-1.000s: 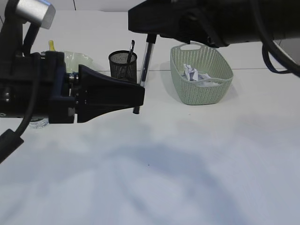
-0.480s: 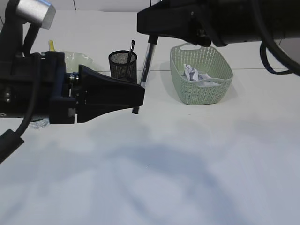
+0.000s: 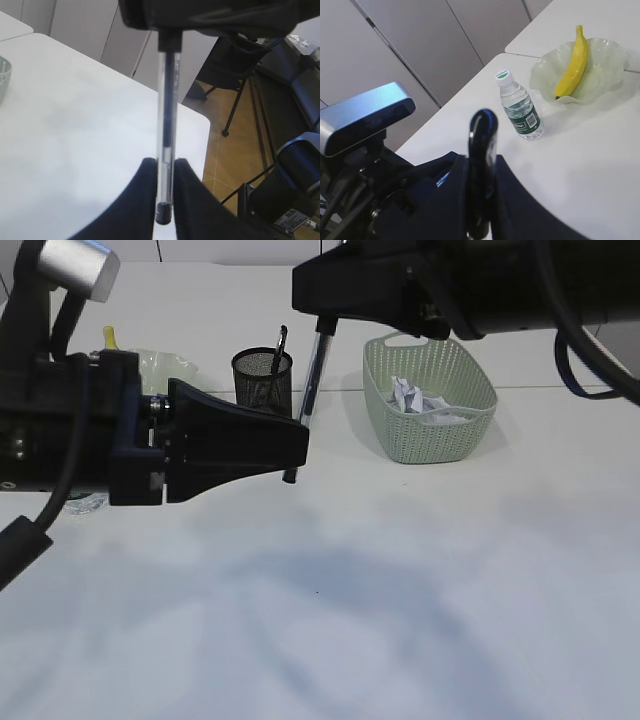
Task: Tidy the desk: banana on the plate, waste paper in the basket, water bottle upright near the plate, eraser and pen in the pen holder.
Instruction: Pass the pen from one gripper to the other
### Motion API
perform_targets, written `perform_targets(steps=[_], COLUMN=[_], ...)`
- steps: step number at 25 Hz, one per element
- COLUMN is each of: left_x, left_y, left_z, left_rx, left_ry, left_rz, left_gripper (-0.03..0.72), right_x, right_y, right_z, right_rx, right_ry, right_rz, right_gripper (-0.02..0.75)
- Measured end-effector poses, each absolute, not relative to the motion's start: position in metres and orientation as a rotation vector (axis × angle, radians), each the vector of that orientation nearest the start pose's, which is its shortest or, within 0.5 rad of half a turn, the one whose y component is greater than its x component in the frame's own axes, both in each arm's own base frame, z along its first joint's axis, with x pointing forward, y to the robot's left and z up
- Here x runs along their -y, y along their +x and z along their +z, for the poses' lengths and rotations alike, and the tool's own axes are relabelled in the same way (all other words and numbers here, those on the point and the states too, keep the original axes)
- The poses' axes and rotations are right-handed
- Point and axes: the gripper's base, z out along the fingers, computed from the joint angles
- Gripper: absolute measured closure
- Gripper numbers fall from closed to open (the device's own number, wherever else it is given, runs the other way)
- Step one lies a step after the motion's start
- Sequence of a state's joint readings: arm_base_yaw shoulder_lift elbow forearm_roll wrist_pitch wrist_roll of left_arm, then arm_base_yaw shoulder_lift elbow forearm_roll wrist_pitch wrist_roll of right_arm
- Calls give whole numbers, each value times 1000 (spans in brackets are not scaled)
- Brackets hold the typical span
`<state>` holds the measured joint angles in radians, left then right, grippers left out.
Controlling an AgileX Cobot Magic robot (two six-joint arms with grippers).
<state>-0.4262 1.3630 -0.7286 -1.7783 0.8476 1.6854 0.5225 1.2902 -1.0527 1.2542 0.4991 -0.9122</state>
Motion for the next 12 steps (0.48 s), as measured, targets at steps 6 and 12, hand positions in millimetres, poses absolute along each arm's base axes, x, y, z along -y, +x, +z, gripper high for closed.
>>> perform_targets(steps=[6,12], left_x=[169,168], left_y=[215,216], left_z=[275,274], left_rx=[-1806,-1814], left_ry=[785,777], left_rz=[-1152,-1137], left_gripper=[489,332], right_x=[-179,-179], right_y=[228,229], right_z=[364,364], right_rx=[-1898,-1893], right_ry=[-558,-556], right_rz=[984,973], right_gripper=[684,684])
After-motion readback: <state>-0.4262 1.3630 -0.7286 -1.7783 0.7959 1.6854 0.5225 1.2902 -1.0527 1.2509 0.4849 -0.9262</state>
